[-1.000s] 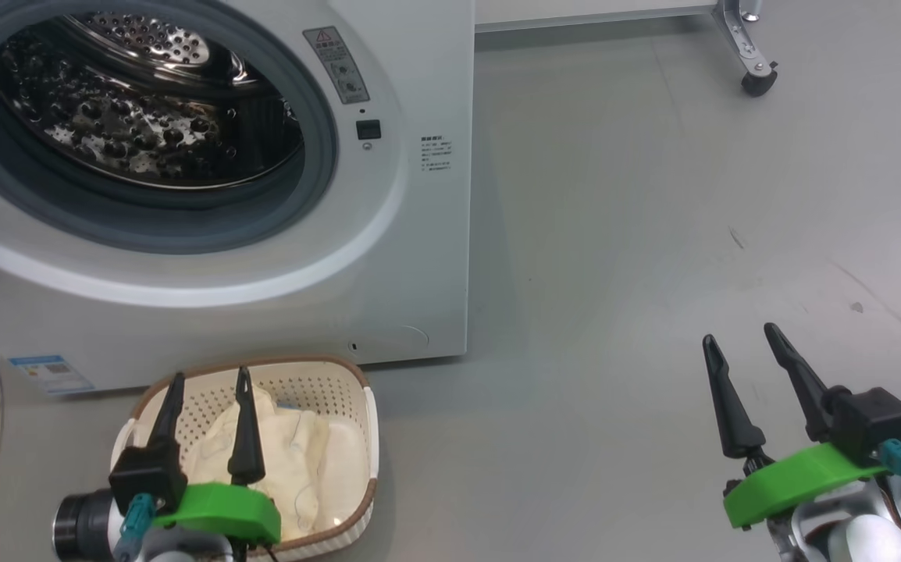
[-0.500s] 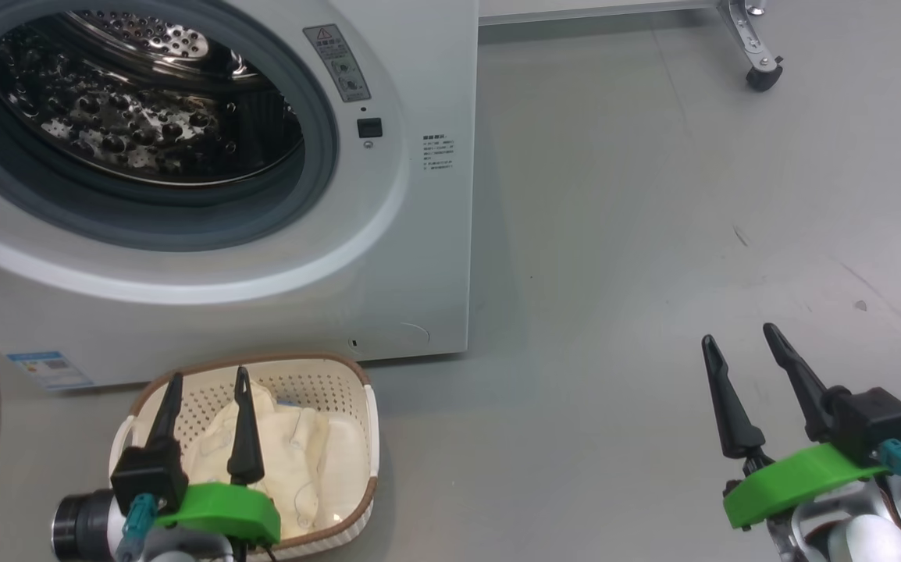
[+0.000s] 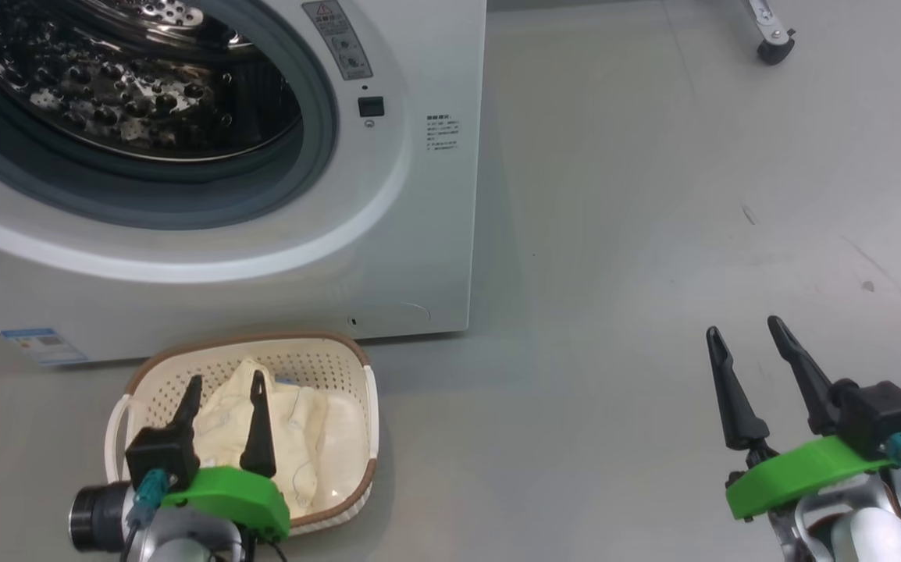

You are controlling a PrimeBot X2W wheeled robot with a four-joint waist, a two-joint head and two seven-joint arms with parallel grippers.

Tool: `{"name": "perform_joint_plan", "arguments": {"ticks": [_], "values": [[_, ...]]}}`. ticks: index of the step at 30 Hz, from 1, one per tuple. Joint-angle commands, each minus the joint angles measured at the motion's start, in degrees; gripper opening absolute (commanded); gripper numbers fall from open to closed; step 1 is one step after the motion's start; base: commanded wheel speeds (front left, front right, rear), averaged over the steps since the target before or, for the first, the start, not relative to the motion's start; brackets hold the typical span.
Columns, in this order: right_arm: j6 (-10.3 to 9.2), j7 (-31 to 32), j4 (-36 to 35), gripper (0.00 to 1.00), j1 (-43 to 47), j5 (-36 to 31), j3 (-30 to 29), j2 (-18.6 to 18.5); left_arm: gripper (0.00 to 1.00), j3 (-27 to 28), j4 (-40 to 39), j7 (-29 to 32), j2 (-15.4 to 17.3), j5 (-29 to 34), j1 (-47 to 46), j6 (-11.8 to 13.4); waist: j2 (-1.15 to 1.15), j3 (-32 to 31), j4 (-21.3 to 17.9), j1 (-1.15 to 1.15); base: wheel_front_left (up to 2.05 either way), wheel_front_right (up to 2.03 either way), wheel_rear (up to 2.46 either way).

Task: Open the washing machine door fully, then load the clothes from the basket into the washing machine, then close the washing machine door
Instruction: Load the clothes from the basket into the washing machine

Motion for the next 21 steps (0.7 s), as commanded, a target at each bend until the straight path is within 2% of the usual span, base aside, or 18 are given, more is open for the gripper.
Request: {"name": "perform_joint_plan", "arguments": {"ticks": [1, 9, 21], "values": [[0.24, -0.65, -1.86, 1.0, -3.52, 0.16, 0.82, -0.64, 1.0, 1.42, -0.28, 0.86, 0.84, -0.38, -3.81, -0.57, 0.0, 1.37, 0.21, 0.0, 0.0, 0.0, 0.0], [0.24, -1.33, -1.86, 1.0, -6.87, -0.08, 0.69, -0.64, 1.0, 0.22, 9.67, 3.9, 0.47, -2.23, -11.2, -3.32, 0.0, 7.68, -0.25, 0.0, 0.0, 0.0, 0.0], [0.24, -2.91, -2.08, 1.0, -13.16, 0.77, 1.06, -0.64, 1.0, -0.98, 29.59, 4.11, 0.47, -4.63, -26.25, -7.32, 0.0, 20.47, -2.45, 0.0, 0.0, 0.0, 0.0]]}}
